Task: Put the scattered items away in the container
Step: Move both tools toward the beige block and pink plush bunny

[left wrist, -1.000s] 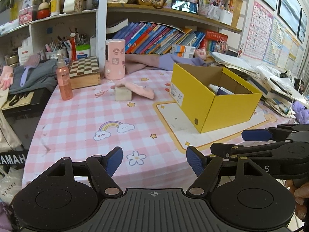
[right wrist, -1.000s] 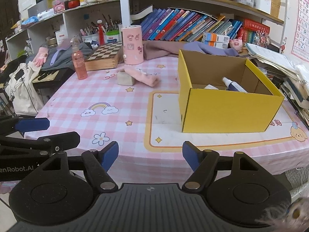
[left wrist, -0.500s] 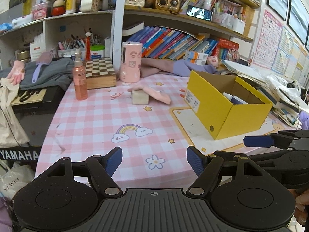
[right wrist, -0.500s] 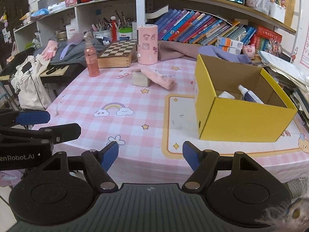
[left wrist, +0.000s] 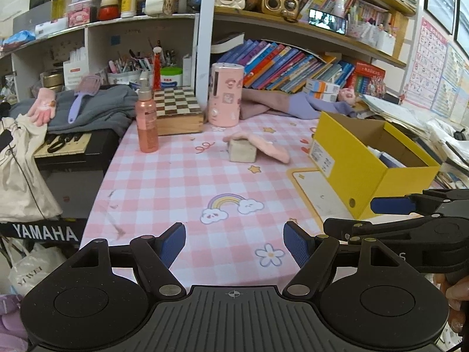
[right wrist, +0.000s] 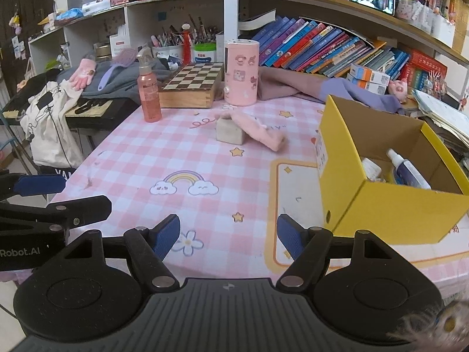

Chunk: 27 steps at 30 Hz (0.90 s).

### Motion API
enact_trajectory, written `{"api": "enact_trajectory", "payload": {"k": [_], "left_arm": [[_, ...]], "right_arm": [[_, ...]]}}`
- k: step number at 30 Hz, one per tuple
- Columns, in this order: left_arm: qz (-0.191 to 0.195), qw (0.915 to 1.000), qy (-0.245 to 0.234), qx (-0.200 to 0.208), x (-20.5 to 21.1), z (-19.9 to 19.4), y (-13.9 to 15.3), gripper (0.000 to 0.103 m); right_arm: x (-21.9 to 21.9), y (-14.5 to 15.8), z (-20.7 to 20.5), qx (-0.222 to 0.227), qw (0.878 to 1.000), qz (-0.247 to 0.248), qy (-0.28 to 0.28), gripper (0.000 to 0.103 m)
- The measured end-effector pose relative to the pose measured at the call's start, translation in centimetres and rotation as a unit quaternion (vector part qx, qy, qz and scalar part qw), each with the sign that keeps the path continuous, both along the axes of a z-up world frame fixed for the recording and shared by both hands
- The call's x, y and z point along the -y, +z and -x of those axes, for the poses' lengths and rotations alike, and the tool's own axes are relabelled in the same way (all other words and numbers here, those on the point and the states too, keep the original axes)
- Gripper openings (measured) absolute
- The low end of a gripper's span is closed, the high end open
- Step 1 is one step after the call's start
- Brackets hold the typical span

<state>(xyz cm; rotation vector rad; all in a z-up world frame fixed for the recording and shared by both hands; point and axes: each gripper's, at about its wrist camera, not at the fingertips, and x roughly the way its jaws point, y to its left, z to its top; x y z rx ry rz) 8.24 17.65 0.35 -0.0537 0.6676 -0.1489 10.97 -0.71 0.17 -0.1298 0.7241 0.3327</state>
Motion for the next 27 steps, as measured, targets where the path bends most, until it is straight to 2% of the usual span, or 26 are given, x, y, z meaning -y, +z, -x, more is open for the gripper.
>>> {"api": "enact_trajectory", "payload": {"k": [14, 27], "left_arm": [[0.005, 0.9999, 0.001, -0.016, -0.2, -5.5, -0.9, 0.076], [0.014, 0.9995, 0.006, -0.028, 0.6, -11.4, -1.9, 0.076]], "right_arm": [[-0.7, -0.4, -6.2, -0.007, 1.000, 0.019, -0.002, 0.069], [-1.8, -1.0, -14.0, -0.017, 0.998, 0.056, 0.032, 0.069]]}}
